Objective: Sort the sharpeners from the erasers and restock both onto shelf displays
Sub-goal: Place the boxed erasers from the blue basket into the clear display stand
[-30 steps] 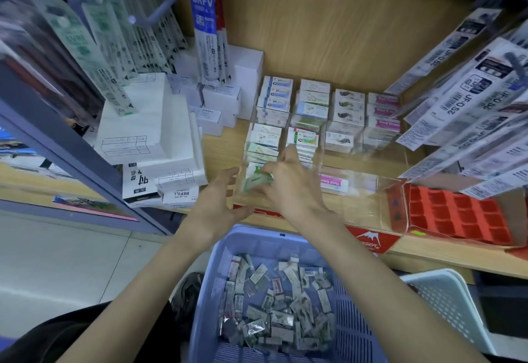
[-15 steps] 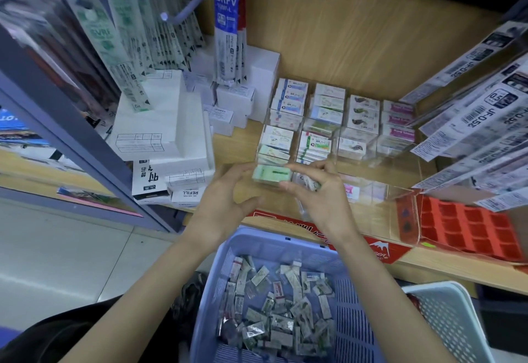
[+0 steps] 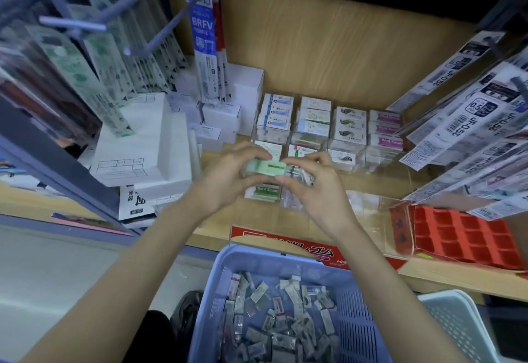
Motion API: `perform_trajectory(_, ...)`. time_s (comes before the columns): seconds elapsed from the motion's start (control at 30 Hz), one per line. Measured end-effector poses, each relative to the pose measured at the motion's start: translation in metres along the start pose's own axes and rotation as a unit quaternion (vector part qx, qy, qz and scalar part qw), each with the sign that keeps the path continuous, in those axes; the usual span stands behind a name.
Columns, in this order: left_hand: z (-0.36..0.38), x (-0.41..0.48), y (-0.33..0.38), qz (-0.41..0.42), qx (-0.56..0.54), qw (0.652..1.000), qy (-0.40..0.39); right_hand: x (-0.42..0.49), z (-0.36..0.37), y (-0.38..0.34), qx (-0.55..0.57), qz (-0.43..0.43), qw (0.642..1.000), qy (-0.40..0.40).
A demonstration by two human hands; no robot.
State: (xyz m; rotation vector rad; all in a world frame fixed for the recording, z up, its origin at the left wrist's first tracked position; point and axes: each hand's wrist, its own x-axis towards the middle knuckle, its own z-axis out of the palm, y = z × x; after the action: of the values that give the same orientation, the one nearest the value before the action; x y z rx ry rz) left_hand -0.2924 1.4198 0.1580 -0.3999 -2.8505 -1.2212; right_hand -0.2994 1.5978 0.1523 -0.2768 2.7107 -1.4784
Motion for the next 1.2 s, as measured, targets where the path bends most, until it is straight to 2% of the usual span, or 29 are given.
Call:
perform_trajectory(0.1,-0.016,0.014,-0.016,-0.032,-0.009,0.997,0.072,0.026,0.002,-0.002,-0.081,-0.009,0.996,0.021)
perform_trajectory(0.17,-0.021,0.014,-0.026,-0.06,-0.006,0.993,0.103,0.039,0.007,-0.004,-0.15,-0.001,0.989,-0.006)
perform_trajectory(0.33,-0.014,0.01,-0.026,-0.035,0.01,0.995,0.089,0.056,0.012,-0.016,-0.271,0.016,0.958,-0.098)
perform_trajectory(0.5,-0.016,0.008,-0.018,-0.042,-0.002,0.996,0.084,0.067,0.0,-0.027,-0.344,0.057,0.908,-0.231)
perform_trajectory(0.53,-0.016,0.005,-0.015,-0.048,-0.01,0.995,0.089,0.065,-0.002,-0.027,-0.317,0.054,0.922,-0.217)
perform_trajectory(0.57,-0.016,0.002,-0.012,-0.056,-0.025,0.993,0.099,0.06,-0.003,-0.026,-0.255,0.047,0.95,-0.173)
perform_trajectory(0.63,-0.014,-0.005,0.001,-0.077,-0.077,0.987,0.119,0.04,-0.008,-0.03,-0.047,0.045,0.997,-0.039)
perform_trajectory(0.67,-0.011,-0.01,0.01,-0.084,-0.108,0.984,0.113,0.029,-0.01,-0.034,0.087,0.071,0.994,0.006)
perform_trajectory(0.73,-0.004,-0.018,0.032,-0.09,-0.165,0.98,0.064,0.008,-0.013,-0.042,0.326,0.169,0.93,0.02)
perform_trajectory(0.8,0.003,-0.025,0.052,-0.09,-0.2,0.975,0.014,-0.008,-0.015,-0.046,0.447,0.215,0.868,0.01)
perform_trajectory(0.83,0.007,-0.027,0.06,-0.087,-0.205,0.975,-0.002,-0.014,-0.017,-0.048,0.471,0.219,0.855,0.009)
perform_trajectory(0.9,0.012,-0.029,0.069,-0.074,-0.206,0.976,-0.005,-0.025,-0.023,-0.05,0.484,0.212,0.849,0.003)
perform_trajectory(0.97,0.013,-0.029,0.072,-0.063,-0.228,0.972,0.007,-0.033,-0.034,-0.047,0.475,0.187,0.86,-0.021)
perform_trajectory(1.07,0.015,-0.029,0.069,-0.056,-0.281,0.958,-0.023,-0.039,-0.055,-0.038,0.463,0.147,0.872,-0.063)
perform_trajectory(1.2,0.02,-0.026,0.067,-0.074,-0.331,0.94,-0.029,-0.036,-0.061,-0.015,0.413,0.17,0.892,-0.07)
